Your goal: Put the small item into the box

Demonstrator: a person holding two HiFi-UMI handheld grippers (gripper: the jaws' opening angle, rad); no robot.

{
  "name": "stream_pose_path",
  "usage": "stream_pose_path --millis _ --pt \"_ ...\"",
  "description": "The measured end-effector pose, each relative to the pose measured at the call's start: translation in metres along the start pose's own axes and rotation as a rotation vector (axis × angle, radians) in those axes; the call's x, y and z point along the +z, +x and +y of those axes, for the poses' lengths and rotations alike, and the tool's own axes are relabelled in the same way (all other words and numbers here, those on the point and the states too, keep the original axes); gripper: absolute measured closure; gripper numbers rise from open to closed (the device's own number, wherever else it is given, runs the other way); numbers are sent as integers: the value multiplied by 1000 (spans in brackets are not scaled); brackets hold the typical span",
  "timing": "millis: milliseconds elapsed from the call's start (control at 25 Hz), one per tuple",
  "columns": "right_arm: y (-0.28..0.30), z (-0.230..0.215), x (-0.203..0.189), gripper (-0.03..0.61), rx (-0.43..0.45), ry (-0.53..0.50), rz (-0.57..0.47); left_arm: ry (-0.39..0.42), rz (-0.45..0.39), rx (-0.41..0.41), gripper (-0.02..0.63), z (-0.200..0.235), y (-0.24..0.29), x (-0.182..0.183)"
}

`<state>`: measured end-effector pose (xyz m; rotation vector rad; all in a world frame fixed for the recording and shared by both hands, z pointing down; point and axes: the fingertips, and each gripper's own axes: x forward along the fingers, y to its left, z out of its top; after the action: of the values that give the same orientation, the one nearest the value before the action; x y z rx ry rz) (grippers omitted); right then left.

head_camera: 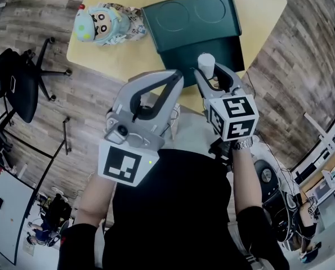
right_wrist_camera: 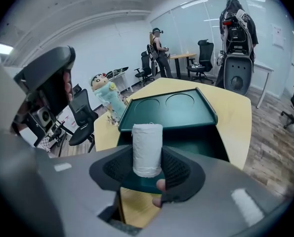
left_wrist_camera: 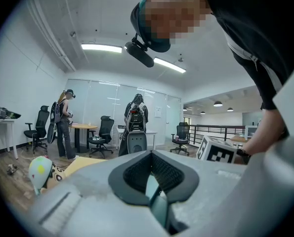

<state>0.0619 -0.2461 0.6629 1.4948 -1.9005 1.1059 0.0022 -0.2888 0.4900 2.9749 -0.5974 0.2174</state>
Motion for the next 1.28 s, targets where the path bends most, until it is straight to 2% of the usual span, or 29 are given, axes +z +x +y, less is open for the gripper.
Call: stream_pose_path --millis 560,960,1280 --pt "29 -10 -25 398 -39 -2 132 -27 1 4 612 0 2 -5" --pt "41 -15 -31 397 -56 -19 179 -34 16 18 612 8 -3 -11" --pt "47 -14 -38 396 -71 -76 254 -42 13 30 612 13 -5 -12"
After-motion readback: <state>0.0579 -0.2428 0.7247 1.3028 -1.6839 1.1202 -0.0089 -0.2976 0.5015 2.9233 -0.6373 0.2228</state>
